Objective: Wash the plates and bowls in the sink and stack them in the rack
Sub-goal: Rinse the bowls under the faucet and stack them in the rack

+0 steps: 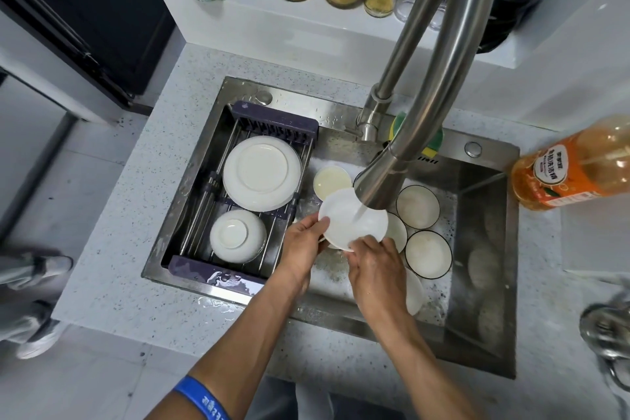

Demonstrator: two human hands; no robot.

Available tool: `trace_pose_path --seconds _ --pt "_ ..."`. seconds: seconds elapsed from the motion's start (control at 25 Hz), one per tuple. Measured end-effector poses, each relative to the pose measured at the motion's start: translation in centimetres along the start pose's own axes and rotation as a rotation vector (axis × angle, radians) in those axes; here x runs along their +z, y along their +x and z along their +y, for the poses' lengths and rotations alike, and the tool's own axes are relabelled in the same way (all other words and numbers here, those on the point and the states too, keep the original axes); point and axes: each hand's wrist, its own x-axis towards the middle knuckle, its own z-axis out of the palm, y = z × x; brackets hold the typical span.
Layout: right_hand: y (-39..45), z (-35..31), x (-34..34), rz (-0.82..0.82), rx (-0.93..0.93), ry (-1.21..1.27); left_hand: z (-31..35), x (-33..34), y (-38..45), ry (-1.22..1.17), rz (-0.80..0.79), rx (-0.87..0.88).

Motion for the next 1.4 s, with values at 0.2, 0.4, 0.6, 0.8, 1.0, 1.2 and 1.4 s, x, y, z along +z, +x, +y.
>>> trace_pose_path --seconds 0.2,0.4,0.6,0.8,1.0,1.2,1.4 --pt "-0.1 0.3 -0.1 -0.004 -0.034 -0.063 -0.2 -0.1 0.5 0.047 0.022 0.04" --pt "0.1 0.5 0.1 0.014 -0.057 -0.054 -0.1 -0.4 0.6 0.03 0.004 0.056" --pt "-0.3 0.3 -0.1 0.037 -0.051 -0.012 0.4 -0.6 0.4 0.031 -0.004 0.041" --pt "-0.1 0.7 0.6 0.006 -0.008 -0.013 0.3 -1.3 0.4 0.039 0.056 0.024" --pt "0.6 0.7 1.2 0.011 -0.024 0.01 0.3 -1.3 0.3 0.01 0.067 0.008" --pt "0.3 0.6 1.5 -0.028 0.239 0.514 0.0 -1.1 0.2 0.08 0.0 -0.028" --pt "1.2 -0.9 1.1 -0.121 0.814 1.54 0.7 -0.9 0.4 0.135 0.003 0.001"
